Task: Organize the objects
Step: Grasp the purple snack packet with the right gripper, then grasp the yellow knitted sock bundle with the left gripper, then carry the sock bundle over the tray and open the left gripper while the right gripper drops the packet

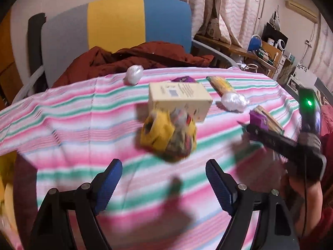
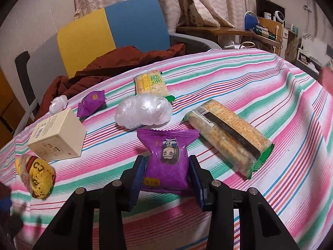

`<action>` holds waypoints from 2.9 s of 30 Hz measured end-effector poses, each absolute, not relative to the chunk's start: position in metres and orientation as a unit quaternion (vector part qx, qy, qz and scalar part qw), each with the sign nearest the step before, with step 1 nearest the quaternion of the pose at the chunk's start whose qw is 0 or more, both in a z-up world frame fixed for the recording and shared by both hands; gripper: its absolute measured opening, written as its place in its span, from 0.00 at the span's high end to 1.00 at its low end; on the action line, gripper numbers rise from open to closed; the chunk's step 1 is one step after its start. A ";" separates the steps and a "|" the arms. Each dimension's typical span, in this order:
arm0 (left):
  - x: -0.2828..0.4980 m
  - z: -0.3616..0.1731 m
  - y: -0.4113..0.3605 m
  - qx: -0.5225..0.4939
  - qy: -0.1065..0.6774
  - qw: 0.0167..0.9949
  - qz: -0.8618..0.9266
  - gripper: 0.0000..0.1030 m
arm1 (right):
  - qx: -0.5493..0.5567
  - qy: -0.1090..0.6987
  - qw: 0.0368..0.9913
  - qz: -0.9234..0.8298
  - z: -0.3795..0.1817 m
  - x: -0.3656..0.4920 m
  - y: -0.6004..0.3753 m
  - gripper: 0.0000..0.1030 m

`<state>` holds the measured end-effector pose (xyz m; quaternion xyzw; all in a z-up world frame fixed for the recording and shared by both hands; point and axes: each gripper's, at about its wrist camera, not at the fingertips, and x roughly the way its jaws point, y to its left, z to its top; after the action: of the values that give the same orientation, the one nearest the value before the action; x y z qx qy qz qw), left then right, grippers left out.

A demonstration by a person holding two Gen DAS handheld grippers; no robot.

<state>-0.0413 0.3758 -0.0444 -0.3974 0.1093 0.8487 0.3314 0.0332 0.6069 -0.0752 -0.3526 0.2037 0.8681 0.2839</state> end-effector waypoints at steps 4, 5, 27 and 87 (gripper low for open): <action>-0.062 -0.053 0.389 -0.402 0.114 0.321 0.850 0.13 | -0.350 0.198 0.287 0.869 -0.076 0.033 0.604 0.58; -0.066 -0.056 0.391 -0.402 0.116 0.318 0.851 0.13 | -0.350 0.198 0.288 0.869 -0.076 0.032 0.604 0.58; -0.045 -0.075 0.403 -0.340 0.165 0.371 0.848 0.66 | -0.349 0.174 0.299 0.871 -0.076 0.031 0.600 0.59; 0.033 -0.019 0.092 -0.328 -0.058 0.271 0.903 0.67 | -0.320 0.138 0.017 0.937 -0.026 0.082 0.313 0.63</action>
<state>0.0333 0.0915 -0.0192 -0.3282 -0.0576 0.9030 0.2713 0.0825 0.3131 -0.0257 -0.3202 0.1383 0.9371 0.0170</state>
